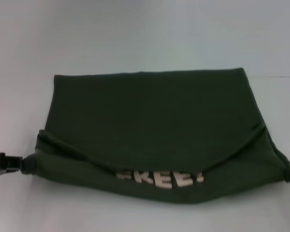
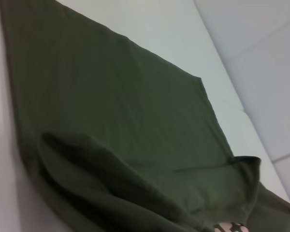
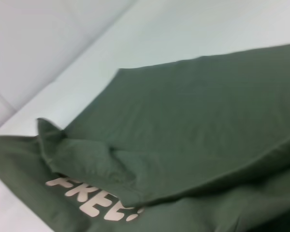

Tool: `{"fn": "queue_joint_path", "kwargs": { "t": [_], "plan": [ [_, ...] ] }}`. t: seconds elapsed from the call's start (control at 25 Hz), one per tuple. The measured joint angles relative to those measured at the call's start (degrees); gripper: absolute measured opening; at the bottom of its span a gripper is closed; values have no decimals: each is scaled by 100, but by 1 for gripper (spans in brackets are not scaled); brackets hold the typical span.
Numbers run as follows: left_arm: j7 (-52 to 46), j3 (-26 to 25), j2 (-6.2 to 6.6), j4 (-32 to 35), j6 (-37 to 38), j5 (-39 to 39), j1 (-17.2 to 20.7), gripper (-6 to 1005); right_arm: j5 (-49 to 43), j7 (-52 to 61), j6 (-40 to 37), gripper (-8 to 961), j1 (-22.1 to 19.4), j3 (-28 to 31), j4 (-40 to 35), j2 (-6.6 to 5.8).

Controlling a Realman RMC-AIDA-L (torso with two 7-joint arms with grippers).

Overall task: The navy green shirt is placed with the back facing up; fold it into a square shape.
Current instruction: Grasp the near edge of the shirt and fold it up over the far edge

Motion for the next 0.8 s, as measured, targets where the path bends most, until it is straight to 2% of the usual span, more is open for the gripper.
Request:
{"fn": "queue_joint_path", "kwargs": {
  "t": [0.2,0.4,0.44,0.52,0.64,0.68,0.8],
  "plan": [
    [18,-170,62,12,346,46,-60,42,65,-274,-343,35,-28,258,-4,-84],
    [-91,-609,147,-110,160,-101,-201,42,208,-140,-82,35,438,593,103,-208],
    [-201,-858,225,-330,-231,-317,-328,42,215,-77,60,34,542,622,127,-226],
    [-260,-896,269,-525,-708,-483,-435,42,217,58,314,34,786,657,202,-275],
    [-291,-875,287,-733,-1206,-632,-557,42,217,320,903,34,1284,660,470,-377],
    [-291,-865,290,-811,-1416,-684,-609,42,217,320,903,34,1284,660,470,-377],
    [-224,-837,287,-1102,-2101,-810,-781,42,217,454,1528,34,1644,622,704,-400]
  ]
}}
